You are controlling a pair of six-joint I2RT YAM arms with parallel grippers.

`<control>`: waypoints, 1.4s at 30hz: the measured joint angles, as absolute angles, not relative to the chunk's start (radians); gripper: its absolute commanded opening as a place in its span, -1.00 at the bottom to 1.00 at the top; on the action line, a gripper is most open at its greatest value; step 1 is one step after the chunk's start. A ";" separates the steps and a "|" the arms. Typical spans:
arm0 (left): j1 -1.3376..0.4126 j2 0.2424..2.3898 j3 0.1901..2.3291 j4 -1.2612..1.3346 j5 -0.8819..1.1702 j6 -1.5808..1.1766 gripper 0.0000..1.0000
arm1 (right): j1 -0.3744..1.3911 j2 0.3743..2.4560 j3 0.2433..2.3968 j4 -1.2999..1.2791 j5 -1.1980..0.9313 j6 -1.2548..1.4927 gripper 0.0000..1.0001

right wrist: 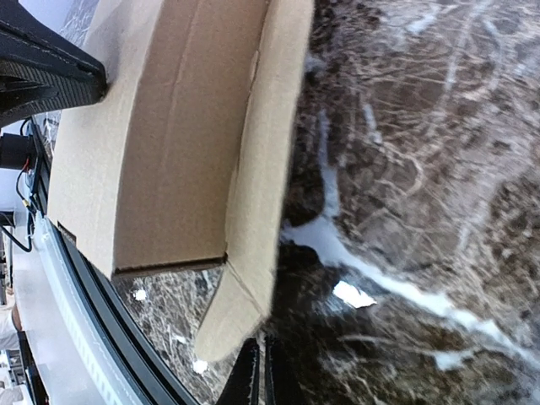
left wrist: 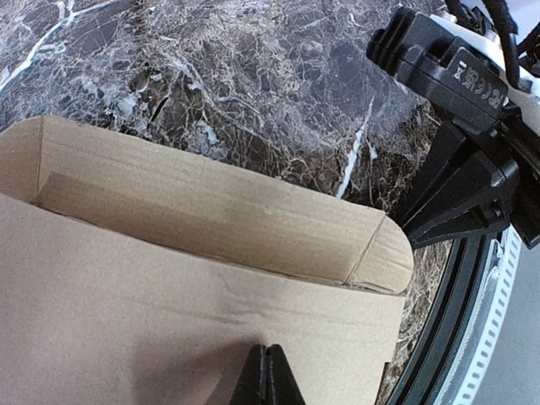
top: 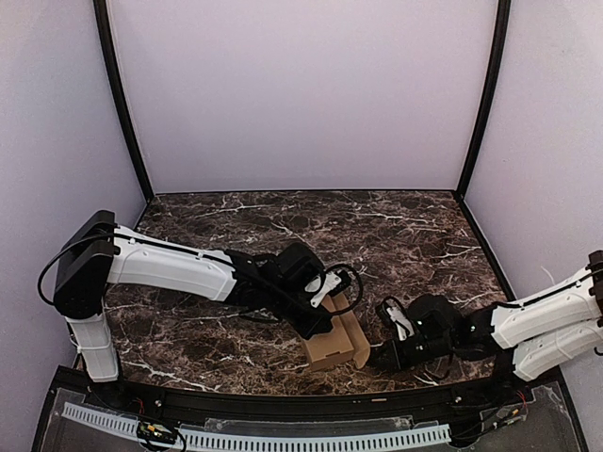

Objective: Fold the paper box

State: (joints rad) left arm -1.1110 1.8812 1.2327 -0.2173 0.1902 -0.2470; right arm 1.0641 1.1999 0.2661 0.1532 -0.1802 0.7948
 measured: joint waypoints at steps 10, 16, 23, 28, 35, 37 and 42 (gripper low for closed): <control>-1.111 1.881 1.235 -0.226 0.189 -0.242 -0.99 | 1.070 1.293 0.296 0.297 -0.220 0.809 -0.97; -1.111 1.881 1.235 -0.227 0.189 -0.238 -0.99 | 1.073 1.309 0.296 0.323 -0.224 0.834 -0.98; -1.114 1.881 1.235 -0.227 0.185 -0.238 -0.99 | 1.073 1.315 0.296 0.322 -0.182 0.888 -1.00; -1.116 1.880 1.235 -0.227 0.182 -0.238 -0.99 | 1.073 1.309 0.286 0.322 -0.154 0.929 -1.00; -1.119 1.879 1.235 -0.229 0.179 -0.238 -0.99 | 1.073 1.305 0.277 0.329 -0.128 0.976 -1.00; -1.121 1.879 1.235 -0.230 0.178 -0.238 -0.99 | 1.073 1.305 0.274 0.335 -0.123 0.985 -1.00; -1.122 1.879 1.235 -0.231 0.175 -0.238 -0.99 | 1.073 1.313 0.260 0.361 -0.113 1.009 -1.00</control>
State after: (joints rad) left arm -1.1225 1.8786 1.2354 -0.2310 0.1749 -0.2379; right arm 1.0733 1.3128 0.2596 0.3611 -0.1127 1.0088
